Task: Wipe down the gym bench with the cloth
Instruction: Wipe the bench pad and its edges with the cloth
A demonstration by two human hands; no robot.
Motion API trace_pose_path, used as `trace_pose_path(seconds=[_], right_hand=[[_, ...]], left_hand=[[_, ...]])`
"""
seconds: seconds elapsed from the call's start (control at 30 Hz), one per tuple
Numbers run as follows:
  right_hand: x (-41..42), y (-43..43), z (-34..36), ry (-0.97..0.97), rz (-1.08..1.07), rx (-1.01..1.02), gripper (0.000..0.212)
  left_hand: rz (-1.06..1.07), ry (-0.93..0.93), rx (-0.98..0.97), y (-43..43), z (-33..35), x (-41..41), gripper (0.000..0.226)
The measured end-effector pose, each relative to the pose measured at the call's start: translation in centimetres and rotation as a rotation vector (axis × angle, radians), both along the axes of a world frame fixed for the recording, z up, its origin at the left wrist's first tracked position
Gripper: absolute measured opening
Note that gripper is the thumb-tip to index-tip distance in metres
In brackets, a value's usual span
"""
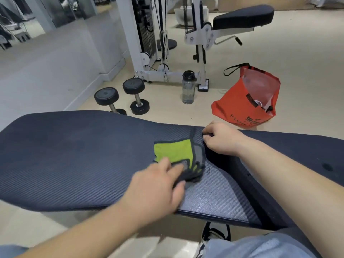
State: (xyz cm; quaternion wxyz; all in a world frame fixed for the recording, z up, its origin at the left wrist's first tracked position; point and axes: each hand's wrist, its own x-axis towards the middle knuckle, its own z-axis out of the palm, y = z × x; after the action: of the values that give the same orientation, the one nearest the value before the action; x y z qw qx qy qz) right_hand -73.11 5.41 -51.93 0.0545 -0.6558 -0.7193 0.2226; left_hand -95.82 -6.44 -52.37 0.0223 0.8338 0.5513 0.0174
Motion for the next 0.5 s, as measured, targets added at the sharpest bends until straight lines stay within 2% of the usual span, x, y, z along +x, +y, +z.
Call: trace_pose_path(seconds=[0.07,0.13,0.17,0.23,0.33,0.4,0.43,0.5], right_hand=[[-0.1,-0.3,0.1,0.008,0.008,0.007,0.035],[0.1,-0.5,0.1,0.016,0.018,0.034,0.032],[0.2,-0.6,0.1,0.020,0.020,0.053,0.031],[0.2,-0.7,0.1,0.019,0.022,0.072,0.031],[-0.1,-0.6,0.1,0.004,0.011,0.065,0.030],[-0.4,-0.6,0.2,-0.017,0.013,0.060,0.032],[-0.5,-0.7,0.2,-0.025,0.015,0.058,0.033],[-0.5,-0.9,0.4,-0.029,0.022,0.050,0.034]], left_hand=[[0.180,0.035,0.014,3.2,0.1,-1.5,0.049],[0.373,-0.023,-0.018,5.2,0.2,-1.6,0.044],[0.403,-0.046,-0.023,5.1,0.2,-1.1,0.043],[0.363,-0.064,-0.058,3.0,0.1,0.6,0.044],[0.086,-0.064,-0.136,-1.9,0.0,1.6,0.053],[-0.048,-0.092,-0.149,-2.0,0.4,0.0,0.056],[-0.060,-0.094,-0.135,-1.0,0.4,-1.1,0.056],[0.068,-0.079,-0.130,1.7,0.3,-3.2,0.052]])
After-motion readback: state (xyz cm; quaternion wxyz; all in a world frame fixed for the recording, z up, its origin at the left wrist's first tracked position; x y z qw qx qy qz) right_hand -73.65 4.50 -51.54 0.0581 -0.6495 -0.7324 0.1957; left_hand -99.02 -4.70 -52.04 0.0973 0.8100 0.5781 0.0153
